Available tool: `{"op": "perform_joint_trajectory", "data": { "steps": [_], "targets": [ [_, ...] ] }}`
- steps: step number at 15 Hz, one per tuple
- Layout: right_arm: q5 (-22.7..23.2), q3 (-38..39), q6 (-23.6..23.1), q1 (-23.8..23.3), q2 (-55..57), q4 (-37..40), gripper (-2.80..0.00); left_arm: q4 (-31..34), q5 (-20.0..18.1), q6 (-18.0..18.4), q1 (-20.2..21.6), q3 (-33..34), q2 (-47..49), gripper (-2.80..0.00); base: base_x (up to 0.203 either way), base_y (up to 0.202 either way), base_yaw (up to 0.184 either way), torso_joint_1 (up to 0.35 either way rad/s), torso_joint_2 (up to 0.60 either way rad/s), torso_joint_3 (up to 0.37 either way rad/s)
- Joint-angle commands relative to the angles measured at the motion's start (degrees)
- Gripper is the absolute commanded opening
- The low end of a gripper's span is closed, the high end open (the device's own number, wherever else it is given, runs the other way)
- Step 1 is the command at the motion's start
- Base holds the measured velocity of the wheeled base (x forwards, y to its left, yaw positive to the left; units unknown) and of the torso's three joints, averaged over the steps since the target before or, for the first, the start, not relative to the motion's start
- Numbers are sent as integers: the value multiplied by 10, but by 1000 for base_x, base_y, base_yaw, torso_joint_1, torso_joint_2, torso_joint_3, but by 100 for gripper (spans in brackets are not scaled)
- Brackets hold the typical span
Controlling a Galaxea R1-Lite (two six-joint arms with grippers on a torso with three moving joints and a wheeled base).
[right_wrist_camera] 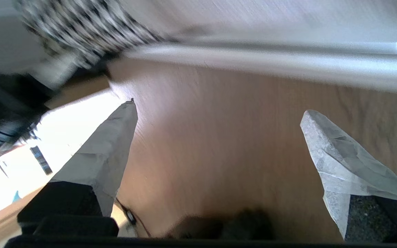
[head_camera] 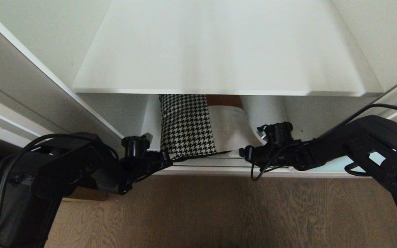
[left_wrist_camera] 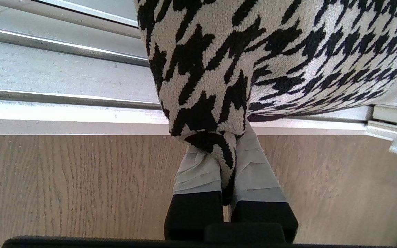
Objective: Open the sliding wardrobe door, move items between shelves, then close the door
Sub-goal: Place the pillow on the higher shelf
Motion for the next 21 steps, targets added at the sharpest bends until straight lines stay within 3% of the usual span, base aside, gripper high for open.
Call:
{"op": "perform_joint_trajectory", "data": {
  "steps": [1,11,15,18,21],
  "targets": [
    [3,-3,15,-1,1,-27,0,-4,-2,-2,0,0,1,-280,0,0,0,0,0,0],
    [-1,21,-5,-25,8,-53,0,-3,-2,-2,1,-2,3,-280,0,0,0,0,0,0],
    [-3,-4,-8,-40,17,-54,0,-3,-2,-2,2,-4,3,-280,0,0,0,0,0,0],
    [-49,-46,-5,-50,47,-62,0,-4,-2,-2,2,-4,3,-280,0,0,0,0,0,0],
    [-51,-44,-3,-57,47,-93,0,-4,-3,-2,2,-2,3,-280,0,0,0,0,0,0]
  ]
}}
